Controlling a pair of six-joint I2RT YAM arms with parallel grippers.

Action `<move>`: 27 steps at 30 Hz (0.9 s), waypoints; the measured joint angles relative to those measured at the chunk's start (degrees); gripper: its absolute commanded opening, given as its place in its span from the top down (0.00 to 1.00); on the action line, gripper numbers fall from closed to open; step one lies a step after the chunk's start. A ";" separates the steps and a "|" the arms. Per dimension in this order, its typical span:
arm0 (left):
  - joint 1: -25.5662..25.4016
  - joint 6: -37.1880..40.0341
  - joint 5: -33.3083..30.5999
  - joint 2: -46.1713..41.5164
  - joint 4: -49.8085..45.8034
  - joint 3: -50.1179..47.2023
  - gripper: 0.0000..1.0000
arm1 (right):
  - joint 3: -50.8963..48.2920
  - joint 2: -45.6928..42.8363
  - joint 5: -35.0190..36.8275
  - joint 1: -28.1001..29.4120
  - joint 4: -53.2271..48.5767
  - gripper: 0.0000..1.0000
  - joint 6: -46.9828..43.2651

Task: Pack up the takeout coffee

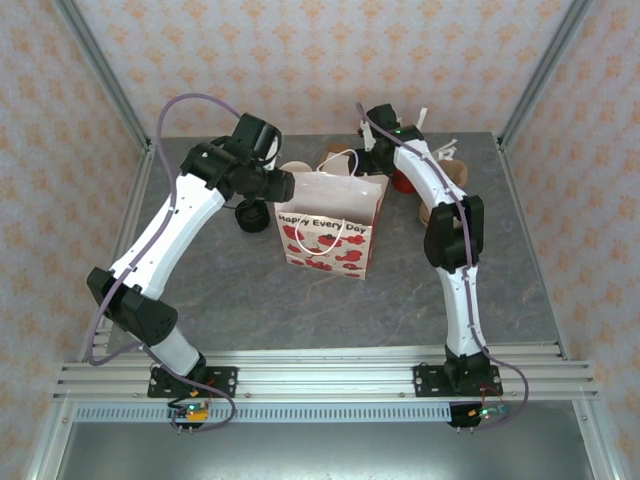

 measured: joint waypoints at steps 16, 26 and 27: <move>0.00 -2.49 -3.26 -7.61 3.28 0.96 0.38 | 4.39 8.90 8.13 1.77 -3.19 0.43 -1.14; 0.00 -2.64 -3.26 -8.52 4.20 0.96 0.38 | 6.84 12.33 9.18 2.08 -4.33 0.54 -1.31; 0.00 -2.64 -3.26 -8.52 4.20 0.96 0.38 | 6.93 12.44 9.18 2.08 -4.33 0.56 -1.33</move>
